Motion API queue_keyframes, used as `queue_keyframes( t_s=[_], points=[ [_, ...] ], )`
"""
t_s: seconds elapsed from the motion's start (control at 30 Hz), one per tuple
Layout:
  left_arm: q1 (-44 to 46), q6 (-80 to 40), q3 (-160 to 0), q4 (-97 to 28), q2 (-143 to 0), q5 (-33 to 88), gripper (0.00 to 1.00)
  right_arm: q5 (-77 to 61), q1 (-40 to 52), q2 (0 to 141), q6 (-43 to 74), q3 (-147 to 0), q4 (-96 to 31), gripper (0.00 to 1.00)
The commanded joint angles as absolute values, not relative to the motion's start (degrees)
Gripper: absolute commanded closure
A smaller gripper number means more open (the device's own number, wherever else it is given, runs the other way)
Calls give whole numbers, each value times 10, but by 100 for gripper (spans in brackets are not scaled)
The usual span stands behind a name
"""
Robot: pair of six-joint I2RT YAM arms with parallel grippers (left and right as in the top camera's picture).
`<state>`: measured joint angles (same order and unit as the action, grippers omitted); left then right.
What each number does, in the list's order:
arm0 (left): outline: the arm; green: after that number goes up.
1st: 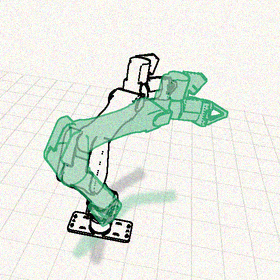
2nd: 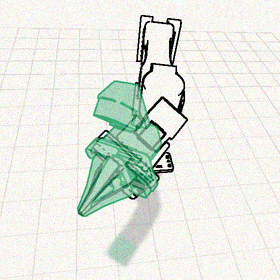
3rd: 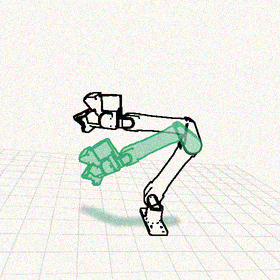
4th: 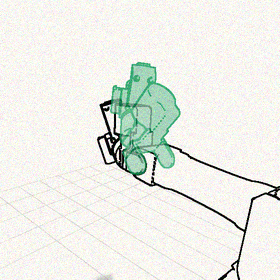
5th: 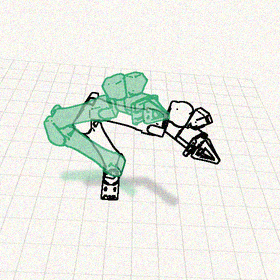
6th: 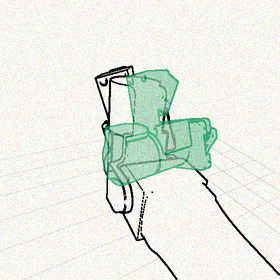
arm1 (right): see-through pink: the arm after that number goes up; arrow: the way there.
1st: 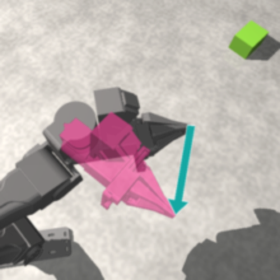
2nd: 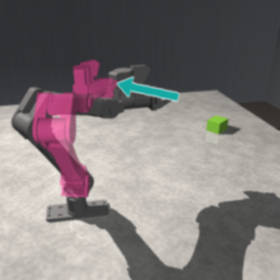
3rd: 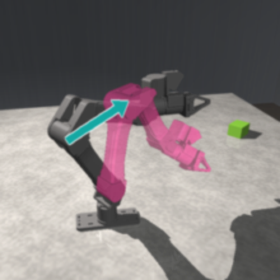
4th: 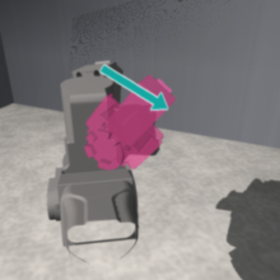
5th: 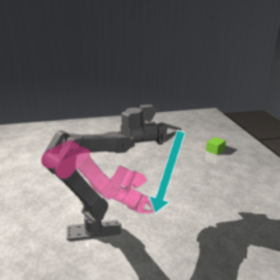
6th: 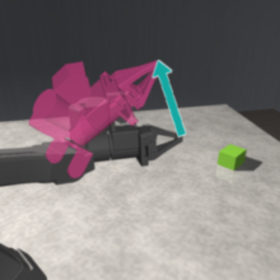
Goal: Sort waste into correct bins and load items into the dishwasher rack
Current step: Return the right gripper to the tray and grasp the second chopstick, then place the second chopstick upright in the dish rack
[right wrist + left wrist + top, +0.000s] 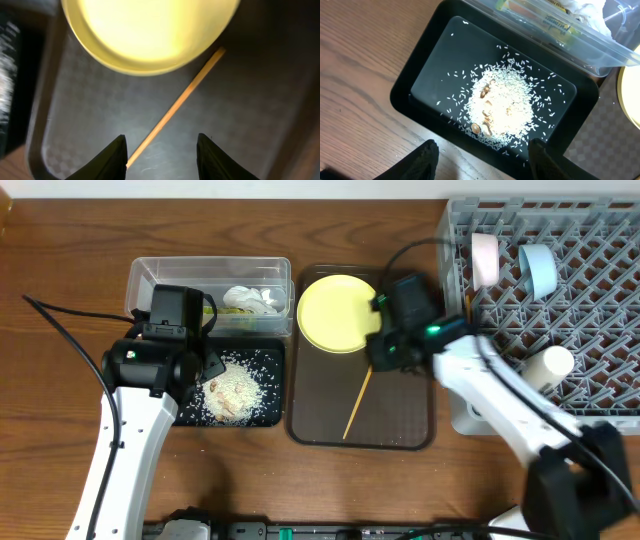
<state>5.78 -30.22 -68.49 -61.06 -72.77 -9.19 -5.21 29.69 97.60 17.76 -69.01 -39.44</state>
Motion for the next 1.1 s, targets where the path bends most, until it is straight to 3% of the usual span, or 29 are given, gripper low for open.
queue_keyframes(
  t_s=[0.0, 0.17, 0.37, 0.53, 0.83, 1.07],
  points=[
    [55, -307, -687, -610, -730, -95, 39, -6, 333, 1018, 239, -684, -394, 57],
    [55, -307, -687, -610, -730, -95, 39, 15, 357, 1070, 283, -684, -396, 57],
    [55, -307, -687, -610, -730, -95, 39, 24, 358, 1101, 329, -684, -410, 68],
    [55, -307, -687, -610, -730, -95, 39, 36, 356, 1103, 334, -684, -419, 98],
    [55, -307, -687, -611, -730, -95, 39, 53, 309, 1064, 331, -689, -436, 99],
    [55, -307, -687, -611, -730, -95, 39, 60, 204, 936, 222, -705, -448, 99]
  ],
)
